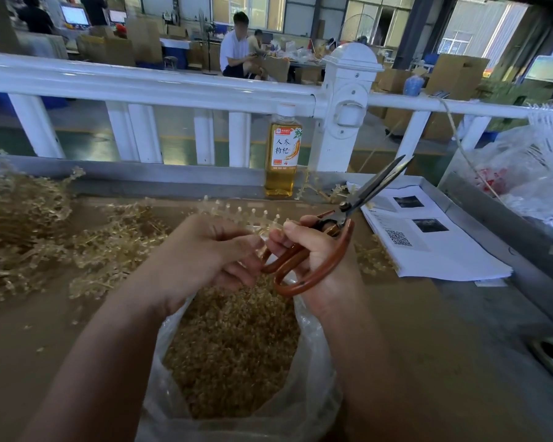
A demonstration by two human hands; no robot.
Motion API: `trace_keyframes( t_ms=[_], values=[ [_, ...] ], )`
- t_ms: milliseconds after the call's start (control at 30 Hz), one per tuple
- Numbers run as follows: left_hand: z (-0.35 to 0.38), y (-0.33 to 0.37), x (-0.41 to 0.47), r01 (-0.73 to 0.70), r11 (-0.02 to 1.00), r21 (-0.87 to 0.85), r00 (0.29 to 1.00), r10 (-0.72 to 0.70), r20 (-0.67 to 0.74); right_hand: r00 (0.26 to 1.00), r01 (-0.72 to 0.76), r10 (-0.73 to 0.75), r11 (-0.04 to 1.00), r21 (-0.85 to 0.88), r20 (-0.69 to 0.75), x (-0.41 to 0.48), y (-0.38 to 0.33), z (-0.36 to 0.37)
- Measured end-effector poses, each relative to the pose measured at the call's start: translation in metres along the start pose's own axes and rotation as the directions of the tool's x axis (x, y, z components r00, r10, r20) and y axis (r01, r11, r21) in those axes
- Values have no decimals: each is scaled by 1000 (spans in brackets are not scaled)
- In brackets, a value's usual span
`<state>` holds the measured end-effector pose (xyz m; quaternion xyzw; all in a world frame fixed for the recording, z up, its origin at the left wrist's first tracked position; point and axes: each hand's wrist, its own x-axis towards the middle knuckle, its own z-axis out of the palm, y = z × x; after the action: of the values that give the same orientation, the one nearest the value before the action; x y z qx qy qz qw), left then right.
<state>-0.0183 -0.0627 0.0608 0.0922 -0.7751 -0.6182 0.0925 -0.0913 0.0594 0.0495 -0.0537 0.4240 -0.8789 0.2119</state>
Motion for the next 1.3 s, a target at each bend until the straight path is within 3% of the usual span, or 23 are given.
trace_keyframes(
  t_ms=[133, 300, 400, 733, 1000, 1100, 1200, 1300],
  values=[
    [8, -2, 4, -13, 998, -65, 995, 6, -95, 999, -15, 16, 1000, -17, 38, -2, 2, 2],
    [15, -1, 4, -191, 980, -57, 952, 170, -256, 993, -36, 49, 992, -117, 112, -6, 5, 3],
    [12, -3, 5, -180, 976, -120, 942, 136, -308, 994, -15, 38, 978, -209, 106, -5, 6, 3],
    [11, -6, 7, -89, 990, -112, 982, 69, -173, 995, 71, -45, 951, -301, 92, -5, 7, 3],
    [14, -7, 8, -110, 977, -182, 955, 53, -293, 994, 85, -55, 927, -365, 90, -5, 8, 2],
    [11, -8, 10, -154, 957, -247, 934, 59, -352, 990, 96, -37, 876, -473, 134, -6, 6, 2],
    [7, -9, 12, -191, 943, -274, 915, 70, -397, 982, 36, 77, 818, -575, 171, -11, 4, 1],
    [6, -10, 13, -200, 936, -290, 906, 64, -419, 962, 83, 127, 709, -700, 243, -15, 3, 2]
  ],
)
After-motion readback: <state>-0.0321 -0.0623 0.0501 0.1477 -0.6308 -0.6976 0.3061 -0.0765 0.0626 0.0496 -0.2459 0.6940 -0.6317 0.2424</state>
